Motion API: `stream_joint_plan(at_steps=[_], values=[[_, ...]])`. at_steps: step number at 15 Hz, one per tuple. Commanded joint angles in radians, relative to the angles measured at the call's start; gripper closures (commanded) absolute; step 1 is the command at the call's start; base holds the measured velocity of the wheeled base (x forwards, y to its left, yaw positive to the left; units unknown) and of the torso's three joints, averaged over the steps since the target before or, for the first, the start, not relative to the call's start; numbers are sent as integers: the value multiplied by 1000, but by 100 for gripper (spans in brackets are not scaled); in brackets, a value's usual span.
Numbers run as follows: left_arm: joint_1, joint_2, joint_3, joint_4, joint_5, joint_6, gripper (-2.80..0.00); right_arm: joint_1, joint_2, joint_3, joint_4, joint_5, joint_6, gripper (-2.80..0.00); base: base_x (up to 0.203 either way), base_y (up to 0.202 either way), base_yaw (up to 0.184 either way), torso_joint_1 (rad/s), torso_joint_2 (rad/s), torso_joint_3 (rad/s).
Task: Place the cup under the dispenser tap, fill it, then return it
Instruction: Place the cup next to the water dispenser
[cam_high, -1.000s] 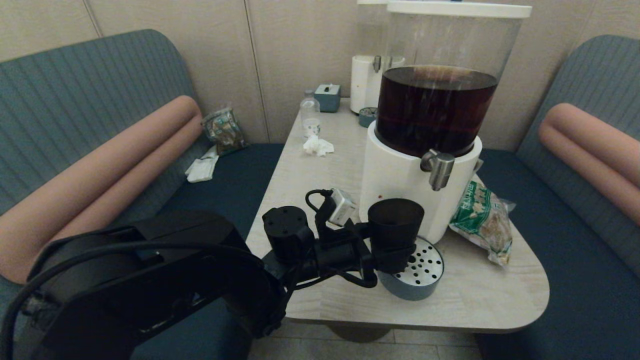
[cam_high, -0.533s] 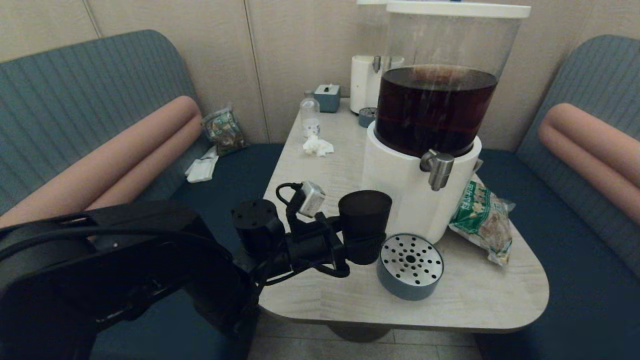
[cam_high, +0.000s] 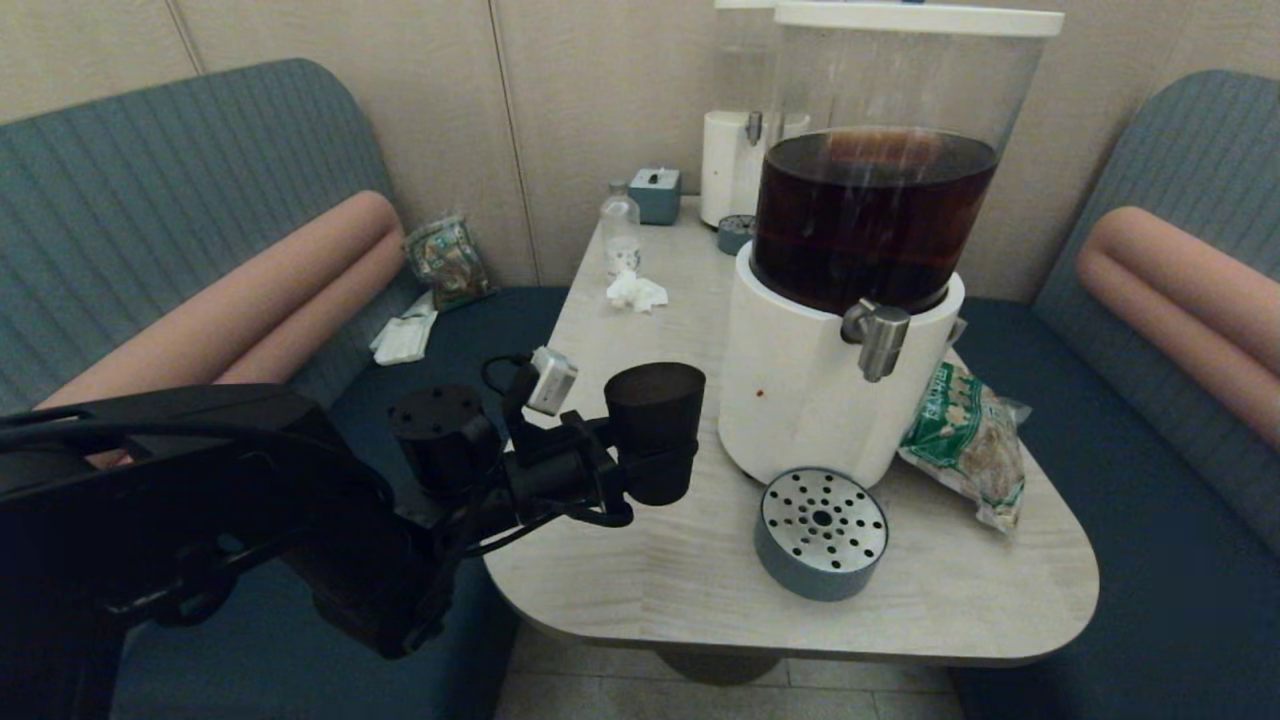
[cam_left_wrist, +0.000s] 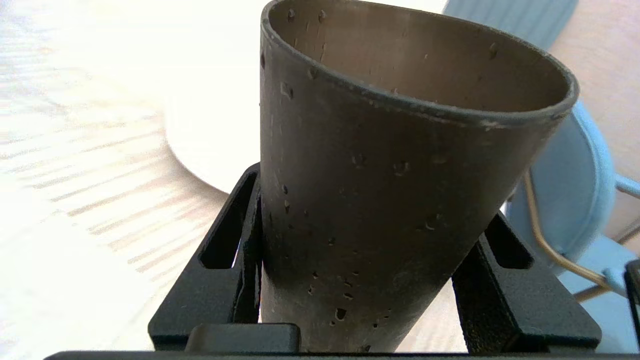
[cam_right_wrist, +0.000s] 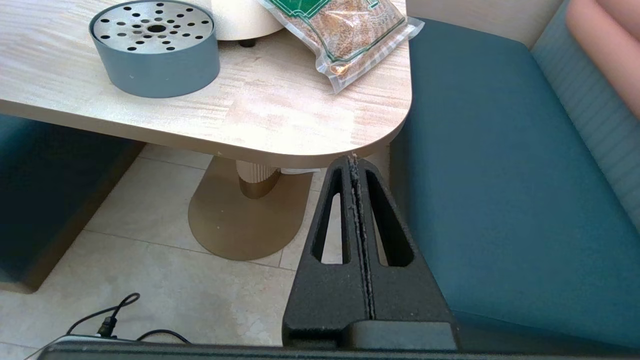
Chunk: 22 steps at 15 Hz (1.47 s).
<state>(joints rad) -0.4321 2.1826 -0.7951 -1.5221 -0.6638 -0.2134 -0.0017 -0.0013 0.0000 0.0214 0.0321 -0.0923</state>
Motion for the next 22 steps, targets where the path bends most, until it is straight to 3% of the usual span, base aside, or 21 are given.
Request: stream_joint_plan(at_steps=[1,22], values=[[21,5,-2,-8,-5,-1,0,0,1,2,0,0,-1,0,0,0,0,0,0,0],[67,24,0,-8,-1,0,0,0,1,2,0,0,-1,0,0,0,0,0,0,0]])
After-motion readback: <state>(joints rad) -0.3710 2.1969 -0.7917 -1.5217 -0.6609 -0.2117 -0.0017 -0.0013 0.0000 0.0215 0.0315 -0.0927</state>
